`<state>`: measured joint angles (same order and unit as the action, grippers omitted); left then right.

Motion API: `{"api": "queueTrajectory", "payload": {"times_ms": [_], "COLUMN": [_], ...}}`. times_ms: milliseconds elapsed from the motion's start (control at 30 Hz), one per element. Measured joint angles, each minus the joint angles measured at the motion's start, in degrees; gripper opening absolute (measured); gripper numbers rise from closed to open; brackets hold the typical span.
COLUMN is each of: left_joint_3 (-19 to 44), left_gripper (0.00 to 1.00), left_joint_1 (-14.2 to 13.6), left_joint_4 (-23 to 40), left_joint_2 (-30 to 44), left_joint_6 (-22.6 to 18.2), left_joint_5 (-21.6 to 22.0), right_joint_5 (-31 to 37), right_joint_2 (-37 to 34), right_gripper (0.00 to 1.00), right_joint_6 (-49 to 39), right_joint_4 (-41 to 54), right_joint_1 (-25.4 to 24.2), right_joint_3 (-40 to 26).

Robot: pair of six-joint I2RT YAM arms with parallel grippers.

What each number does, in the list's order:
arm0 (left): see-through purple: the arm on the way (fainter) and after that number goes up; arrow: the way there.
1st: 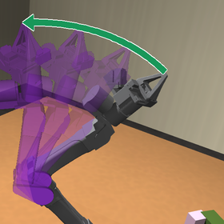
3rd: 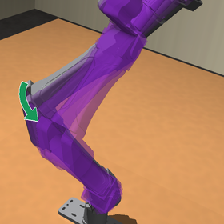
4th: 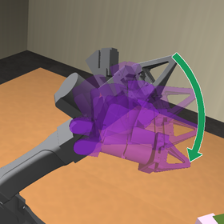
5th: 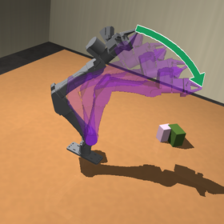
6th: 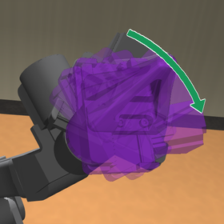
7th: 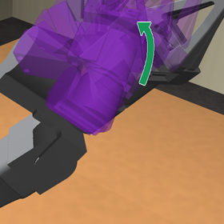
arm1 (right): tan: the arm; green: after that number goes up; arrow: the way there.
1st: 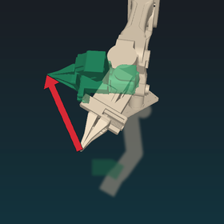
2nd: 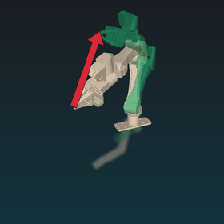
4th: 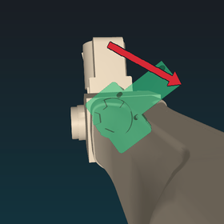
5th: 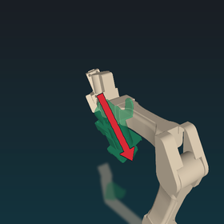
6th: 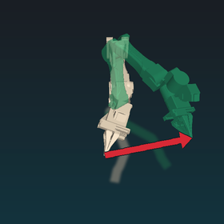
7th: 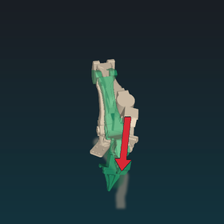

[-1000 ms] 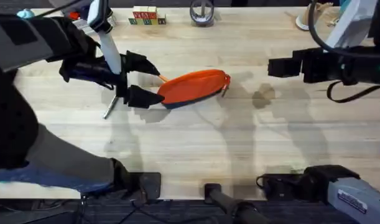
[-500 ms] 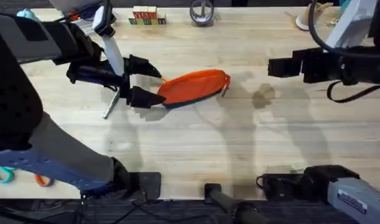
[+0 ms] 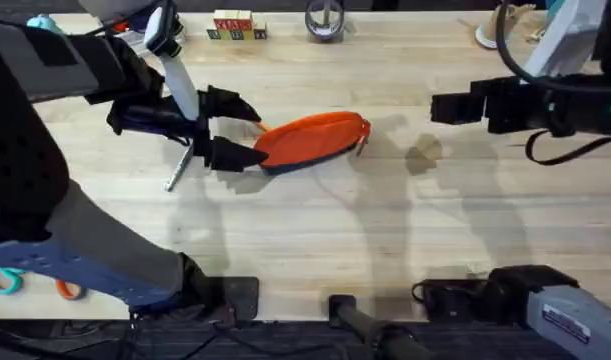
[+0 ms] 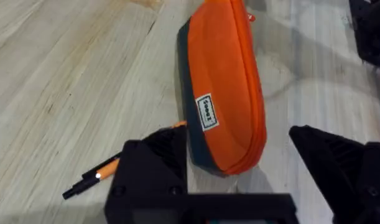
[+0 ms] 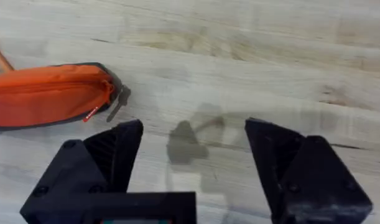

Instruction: Unzip the bag, pick up the pens from the table one at a time and place them inside, then zip the bag closed.

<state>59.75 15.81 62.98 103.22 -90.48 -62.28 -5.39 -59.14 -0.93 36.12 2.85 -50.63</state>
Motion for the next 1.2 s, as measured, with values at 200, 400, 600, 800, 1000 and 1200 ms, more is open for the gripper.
{"api": "queueTrajectory", "payload": {"times_ms": [200,400,600,800,1000,1200], "left_joint_3": [0.02,0.03,0.03,0.04,0.03,0.04], "left_gripper": [0.600,0.046,0.044,0.044,0.044,0.043], "left_joint_1": [0.00,-0.02,-0.02,-0.02,-0.02,-0.02], "left_joint_4": [-0.11,0.28,0.26,0.26,0.26,0.26], "left_joint_2": [0.00,0.00,0.00,0.00,0.00,0.00], "left_joint_6": [0.00,-0.20,-0.20,-0.20,-0.20,-0.20], "left_joint_5": [-0.15,-0.44,-0.48,-0.48,-0.48,-0.48], "right_joint_5": [0.00,0.00,0.00,0.00,-0.02,-0.22], "right_joint_2": [-0.02,-0.02,-0.02,-0.02,-0.02,-0.02], "right_gripper": [0.998,0.998,0.998,0.998,0.998,0.997], "right_joint_6": [0.00,0.00,0.00,0.00,0.00,0.00], "right_joint_4": [0.00,0.00,0.00,0.00,0.02,0.18], "right_joint_1": [0.00,0.00,0.00,0.00,0.00,0.00], "right_joint_3": [0.00,0.00,0.00,0.00,0.00,0.00]}}
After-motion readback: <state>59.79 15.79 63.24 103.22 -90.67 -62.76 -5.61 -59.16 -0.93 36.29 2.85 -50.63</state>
